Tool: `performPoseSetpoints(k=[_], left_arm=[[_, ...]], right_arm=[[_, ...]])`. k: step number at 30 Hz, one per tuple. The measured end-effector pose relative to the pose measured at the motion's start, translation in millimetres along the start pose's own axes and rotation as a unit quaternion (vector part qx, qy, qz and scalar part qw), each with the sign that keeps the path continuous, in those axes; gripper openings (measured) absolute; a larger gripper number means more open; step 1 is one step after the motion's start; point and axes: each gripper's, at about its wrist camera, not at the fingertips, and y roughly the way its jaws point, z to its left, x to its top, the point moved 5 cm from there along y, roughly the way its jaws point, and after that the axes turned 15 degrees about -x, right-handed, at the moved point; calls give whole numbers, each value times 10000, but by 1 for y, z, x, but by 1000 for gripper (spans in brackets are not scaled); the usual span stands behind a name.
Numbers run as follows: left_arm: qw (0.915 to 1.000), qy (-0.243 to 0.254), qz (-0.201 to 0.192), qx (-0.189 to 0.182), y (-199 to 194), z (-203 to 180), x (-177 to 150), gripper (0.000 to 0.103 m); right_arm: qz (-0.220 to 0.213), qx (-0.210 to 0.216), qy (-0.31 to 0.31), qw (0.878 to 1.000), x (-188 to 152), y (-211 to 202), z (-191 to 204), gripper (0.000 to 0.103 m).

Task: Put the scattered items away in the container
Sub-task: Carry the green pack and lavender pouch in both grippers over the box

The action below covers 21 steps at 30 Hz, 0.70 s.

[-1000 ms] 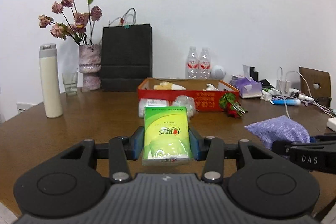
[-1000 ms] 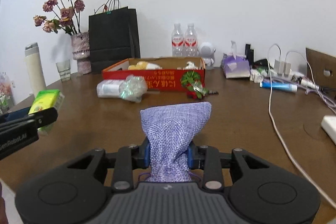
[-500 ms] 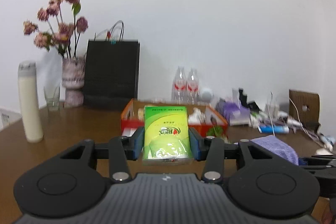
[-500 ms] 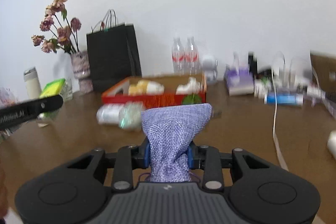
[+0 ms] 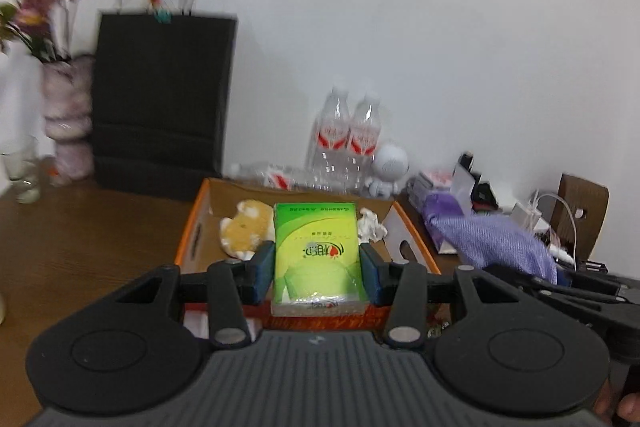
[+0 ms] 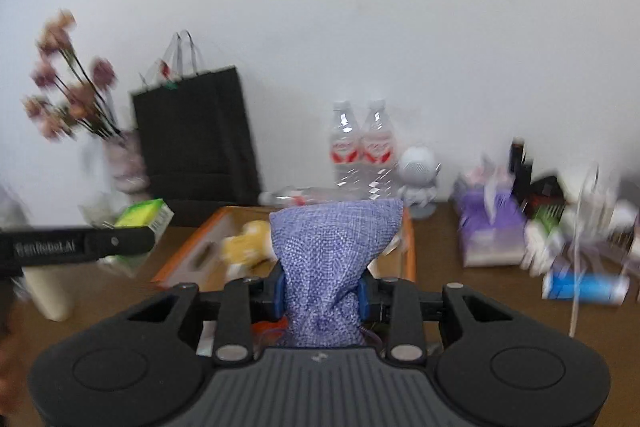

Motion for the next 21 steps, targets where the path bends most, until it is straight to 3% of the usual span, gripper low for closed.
performPoseSetpoints(k=[3, 6, 8, 10, 17, 19, 21], left_arm=[[9986, -249, 471, -61, 47, 17, 22, 45], [9920, -633, 1091, -96, 94, 36, 32, 46], [9874, -730, 1399, 64, 122, 50, 32, 46], [9810, -931, 1682, 246, 146, 67, 27, 46], [9623, -927, 2518, 442, 202, 85, -15, 47], [9560, -992, 2732, 396, 214, 87, -25, 47], [9548, -995, 2772, 409, 219, 88, -28, 54]], right_arm=[[525, 213, 252, 9981, 27, 43, 0, 32], [1168, 245, 218, 9926, 45, 93, 4, 32], [1610, 235, 315, 9862, 46, 126, 5, 32], [1936, -31, 152, 9810, 39, 155, 9, 32], [3153, -134, -155, 9488, -1, 225, 30, 33], [3367, -225, -292, 9409, -11, 236, 34, 40], [3427, -360, -462, 9376, -18, 242, 36, 45]])
